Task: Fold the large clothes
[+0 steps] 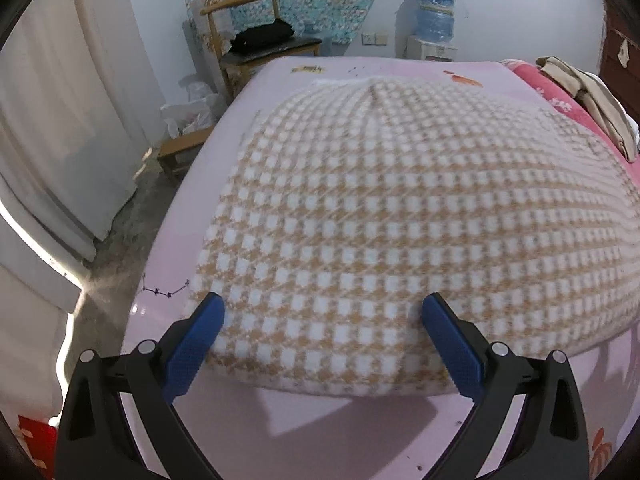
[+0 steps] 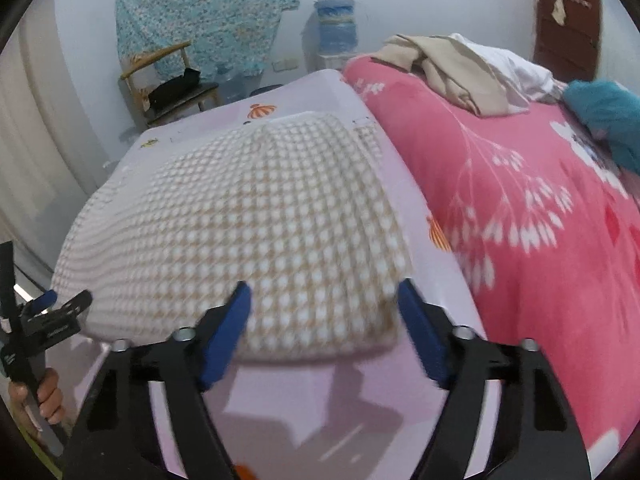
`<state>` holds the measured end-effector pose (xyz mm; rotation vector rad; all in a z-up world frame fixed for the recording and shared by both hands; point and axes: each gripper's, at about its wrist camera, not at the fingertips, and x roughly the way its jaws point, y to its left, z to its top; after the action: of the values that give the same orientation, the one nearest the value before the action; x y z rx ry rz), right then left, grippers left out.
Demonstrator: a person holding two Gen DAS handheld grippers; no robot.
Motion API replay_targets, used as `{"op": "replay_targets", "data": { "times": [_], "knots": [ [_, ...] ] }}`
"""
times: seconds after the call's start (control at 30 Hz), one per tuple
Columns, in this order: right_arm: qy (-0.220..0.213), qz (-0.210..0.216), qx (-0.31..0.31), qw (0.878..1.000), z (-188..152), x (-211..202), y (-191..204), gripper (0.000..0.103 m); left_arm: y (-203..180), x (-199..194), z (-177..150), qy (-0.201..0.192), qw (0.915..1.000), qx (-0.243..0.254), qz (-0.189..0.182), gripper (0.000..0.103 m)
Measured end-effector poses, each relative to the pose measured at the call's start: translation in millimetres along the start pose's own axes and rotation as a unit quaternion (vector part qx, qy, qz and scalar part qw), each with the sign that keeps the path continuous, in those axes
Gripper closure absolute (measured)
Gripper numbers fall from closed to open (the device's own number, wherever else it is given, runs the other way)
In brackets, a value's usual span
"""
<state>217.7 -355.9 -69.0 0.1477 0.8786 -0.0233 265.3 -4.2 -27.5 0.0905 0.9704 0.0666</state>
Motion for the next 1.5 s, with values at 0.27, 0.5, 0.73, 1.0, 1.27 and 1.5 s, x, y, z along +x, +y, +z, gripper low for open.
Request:
{"op": "replay_targets", "data": {
  "times": [0.27,0.5,0.73,1.0,1.27,1.5],
  "knots": [
    [0.055,-0.075,-0.062,0.994,-0.3,32.6,6.0,0.056,-1.6,3.3,0.0,0.003,1.0,-0.002,-0.005,0.006],
    [0.005,-0.034,-0.037,0.999,46.5,7.2,-5.1,0.058,0.0,3.2,-3.3,0.001,1.0,0.0,-0.006,0.006],
    [0.047,-0.036,-0.061,0.996,51.5,56.0,-10.9,0.062,2.7,2.5,-1.5,0.003,0.9999,-0.003,-0.014,0.006],
    [0.025,-0.05,-0.051,0.997,39.1,25.5,-19.8,0.073,3.9,1.3,-1.4,0.002,0.9998,0.001,-0.02,0.006],
    [0.052,-0.017,-0.054,0.997,37.8,42.6,-18.4,0.084,5.3,0.5,-1.3,0.001,0.9998,0.002,-0.021,0.006],
    [0.03,-0.026,-0.061,0.997,29.3,11.2,-8.4,0.098,5.9,-2.2,-1.0,0.0,0.9996,0.009,-0.026,0.006]
  ]
}}
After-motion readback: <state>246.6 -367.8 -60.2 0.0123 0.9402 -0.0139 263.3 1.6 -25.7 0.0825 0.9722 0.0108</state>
